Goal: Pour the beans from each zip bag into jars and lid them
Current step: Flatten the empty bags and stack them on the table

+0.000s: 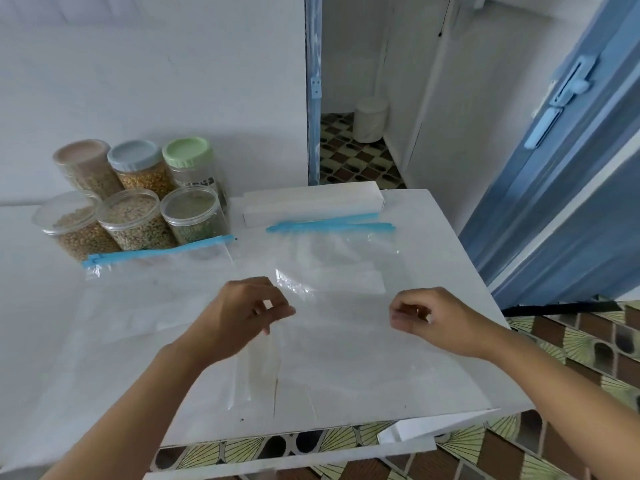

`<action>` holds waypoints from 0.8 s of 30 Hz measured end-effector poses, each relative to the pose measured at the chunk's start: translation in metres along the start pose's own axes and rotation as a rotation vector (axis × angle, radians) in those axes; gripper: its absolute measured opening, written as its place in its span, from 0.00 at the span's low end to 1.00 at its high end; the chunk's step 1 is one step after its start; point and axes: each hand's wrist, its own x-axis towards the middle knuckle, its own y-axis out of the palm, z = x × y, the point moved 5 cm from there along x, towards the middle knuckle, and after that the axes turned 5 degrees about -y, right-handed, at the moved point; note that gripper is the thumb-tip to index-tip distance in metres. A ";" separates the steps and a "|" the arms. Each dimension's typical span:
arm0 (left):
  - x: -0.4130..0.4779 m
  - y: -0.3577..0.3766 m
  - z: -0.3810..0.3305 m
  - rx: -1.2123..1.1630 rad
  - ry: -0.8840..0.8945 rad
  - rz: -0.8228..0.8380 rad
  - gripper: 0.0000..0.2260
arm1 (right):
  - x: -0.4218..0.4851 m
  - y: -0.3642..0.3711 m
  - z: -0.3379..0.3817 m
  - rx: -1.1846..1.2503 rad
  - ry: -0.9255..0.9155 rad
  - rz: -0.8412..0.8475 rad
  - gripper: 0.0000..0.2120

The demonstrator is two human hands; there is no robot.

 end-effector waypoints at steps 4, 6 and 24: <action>0.004 -0.003 -0.010 -0.087 -0.172 0.172 0.09 | -0.003 -0.006 -0.004 0.084 0.023 -0.062 0.07; 0.009 -0.004 -0.013 -0.043 -0.206 0.211 0.10 | -0.003 -0.007 -0.005 0.126 0.036 -0.087 0.10; 0.008 -0.006 -0.011 0.323 -0.165 0.280 0.11 | -0.024 -0.017 -0.005 -0.278 0.015 -0.234 0.12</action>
